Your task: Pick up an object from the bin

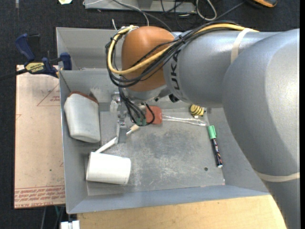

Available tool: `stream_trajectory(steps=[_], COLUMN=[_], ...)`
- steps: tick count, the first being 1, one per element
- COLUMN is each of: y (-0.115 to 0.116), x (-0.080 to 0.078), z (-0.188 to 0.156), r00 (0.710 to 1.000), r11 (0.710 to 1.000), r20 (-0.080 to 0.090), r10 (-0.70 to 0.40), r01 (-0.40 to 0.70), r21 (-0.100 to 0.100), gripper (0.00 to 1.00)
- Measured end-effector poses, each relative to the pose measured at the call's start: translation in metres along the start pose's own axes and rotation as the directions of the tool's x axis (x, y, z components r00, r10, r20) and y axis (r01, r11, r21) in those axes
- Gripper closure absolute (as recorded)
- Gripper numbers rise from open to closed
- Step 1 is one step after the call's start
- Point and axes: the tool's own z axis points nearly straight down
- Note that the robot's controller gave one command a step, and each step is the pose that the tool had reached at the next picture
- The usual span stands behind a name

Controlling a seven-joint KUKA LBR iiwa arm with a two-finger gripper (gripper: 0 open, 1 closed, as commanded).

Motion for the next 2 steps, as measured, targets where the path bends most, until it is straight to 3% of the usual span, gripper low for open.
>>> stream_trajectory(steps=[1,2], y=[-0.001,-0.015], x=[-0.002,0.007], z=[-0.005,0.064], r00=[1.0,0.99], r11=[1.0,0.99], r20=[0.007,0.008], r10=[0.002,-0.139], r01=[-0.002,0.139], r21=[-0.001,-0.001], gripper=[0.0,0.0])
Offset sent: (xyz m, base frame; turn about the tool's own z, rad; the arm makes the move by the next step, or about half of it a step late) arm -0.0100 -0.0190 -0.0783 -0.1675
